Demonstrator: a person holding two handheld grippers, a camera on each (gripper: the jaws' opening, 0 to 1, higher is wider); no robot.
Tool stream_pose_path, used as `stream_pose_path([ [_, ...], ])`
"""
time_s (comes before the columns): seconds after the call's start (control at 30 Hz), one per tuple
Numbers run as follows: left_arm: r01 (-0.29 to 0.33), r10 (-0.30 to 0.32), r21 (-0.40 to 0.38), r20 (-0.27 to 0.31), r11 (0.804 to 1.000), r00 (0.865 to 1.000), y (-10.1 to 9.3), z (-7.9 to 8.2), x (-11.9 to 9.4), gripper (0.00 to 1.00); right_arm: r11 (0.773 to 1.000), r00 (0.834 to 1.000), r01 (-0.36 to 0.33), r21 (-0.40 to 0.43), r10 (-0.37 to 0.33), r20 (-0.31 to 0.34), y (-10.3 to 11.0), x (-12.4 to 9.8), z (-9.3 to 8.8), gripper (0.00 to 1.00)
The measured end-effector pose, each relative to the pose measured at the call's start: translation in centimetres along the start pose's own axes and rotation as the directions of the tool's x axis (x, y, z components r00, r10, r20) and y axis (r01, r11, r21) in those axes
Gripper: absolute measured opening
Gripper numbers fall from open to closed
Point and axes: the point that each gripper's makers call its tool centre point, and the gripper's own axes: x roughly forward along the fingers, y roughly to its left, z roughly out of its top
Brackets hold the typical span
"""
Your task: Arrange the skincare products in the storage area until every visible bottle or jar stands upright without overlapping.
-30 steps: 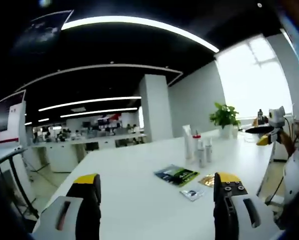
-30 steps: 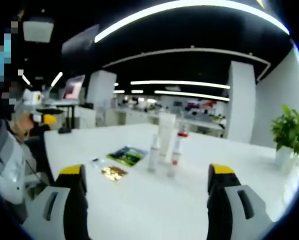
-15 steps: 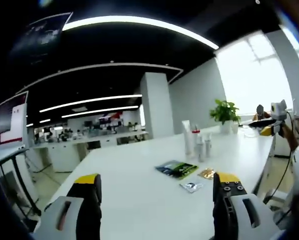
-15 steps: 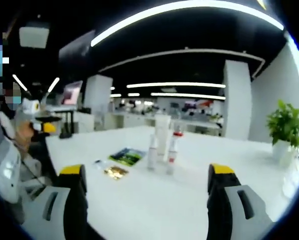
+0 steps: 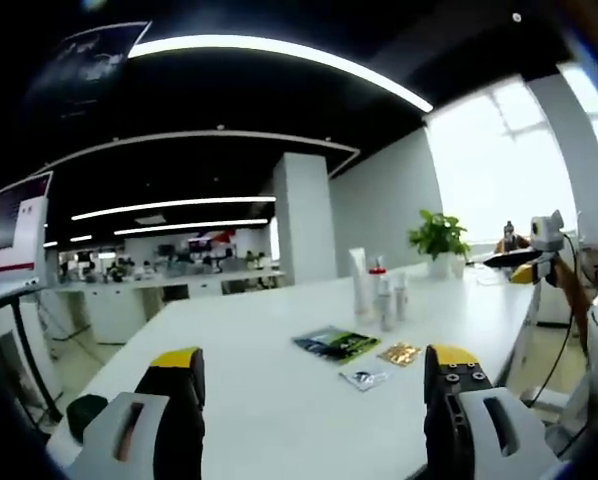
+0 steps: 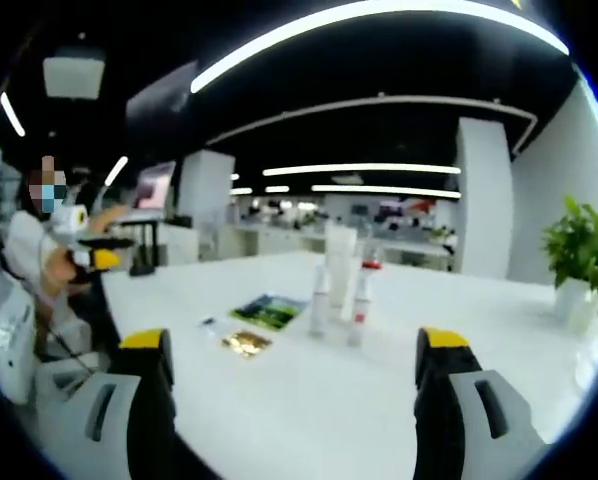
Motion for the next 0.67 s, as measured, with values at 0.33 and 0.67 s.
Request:
stream_pose_path([
  [0.33, 0.013, -0.013, -0.007, -0.002, 1.000, 1.000, -0.4, -0.5, -0.6, 0.93, 1.000, 1.000, -0.008, 0.000, 0.008, 0.022, 0.6, -0.9, 0.1, 1.00],
  [0.67, -0.007, 0.007, 0.004, -0.022, 1.000, 1.000, 0.6, -0.8, -0.2, 0.93, 1.000, 1.000, -0.001, 0.016, 0.000, 0.028, 0.4, -1.2, -0.1, 0.98],
])
